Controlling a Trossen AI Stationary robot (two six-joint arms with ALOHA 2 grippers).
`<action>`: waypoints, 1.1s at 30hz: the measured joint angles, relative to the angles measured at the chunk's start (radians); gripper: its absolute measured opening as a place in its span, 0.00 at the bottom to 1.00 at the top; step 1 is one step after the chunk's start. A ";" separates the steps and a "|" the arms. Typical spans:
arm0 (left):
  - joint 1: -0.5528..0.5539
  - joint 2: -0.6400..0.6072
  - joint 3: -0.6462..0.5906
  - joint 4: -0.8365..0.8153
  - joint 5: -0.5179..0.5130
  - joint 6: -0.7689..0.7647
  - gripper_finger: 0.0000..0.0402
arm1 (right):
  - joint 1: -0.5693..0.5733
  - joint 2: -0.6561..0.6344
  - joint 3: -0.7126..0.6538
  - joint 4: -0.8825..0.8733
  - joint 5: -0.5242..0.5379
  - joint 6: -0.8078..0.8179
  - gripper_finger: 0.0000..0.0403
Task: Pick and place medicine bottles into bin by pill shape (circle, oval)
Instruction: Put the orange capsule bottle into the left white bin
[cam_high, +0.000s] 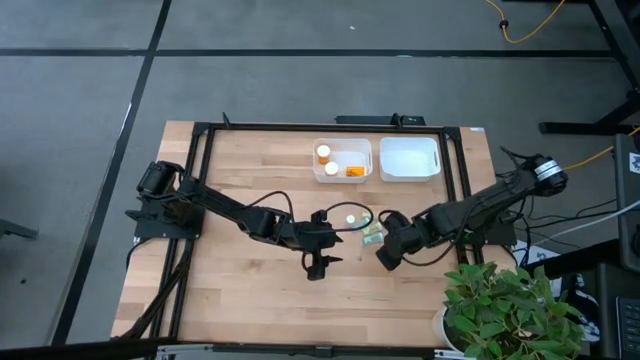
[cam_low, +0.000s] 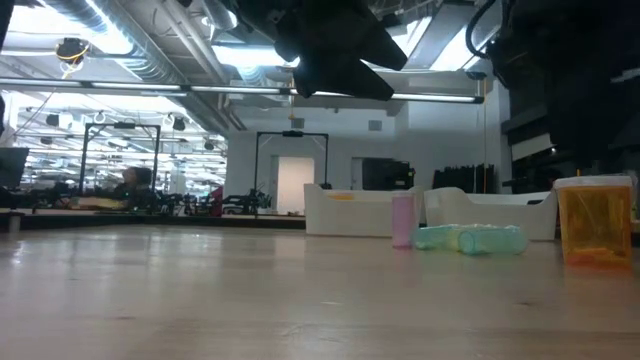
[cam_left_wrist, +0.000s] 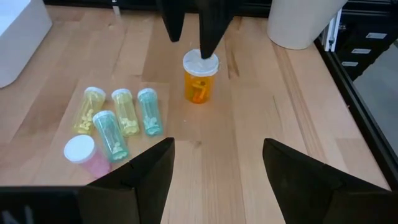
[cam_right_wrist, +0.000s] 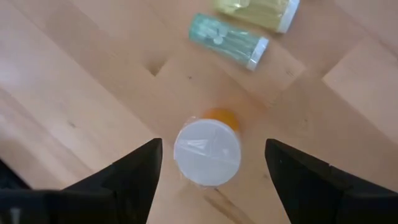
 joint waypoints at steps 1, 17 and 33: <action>0.000 0.000 0.000 0.000 0.000 0.000 0.59 | 0.004 0.012 0.000 0.002 0.001 0.000 0.71; 0.000 0.000 0.000 -0.001 0.000 0.000 0.59 | 0.022 0.111 -0.001 0.062 -0.009 -0.004 0.71; 0.000 0.000 0.000 -0.002 0.000 0.001 0.59 | 0.022 0.167 -0.001 0.045 -0.070 -0.009 0.70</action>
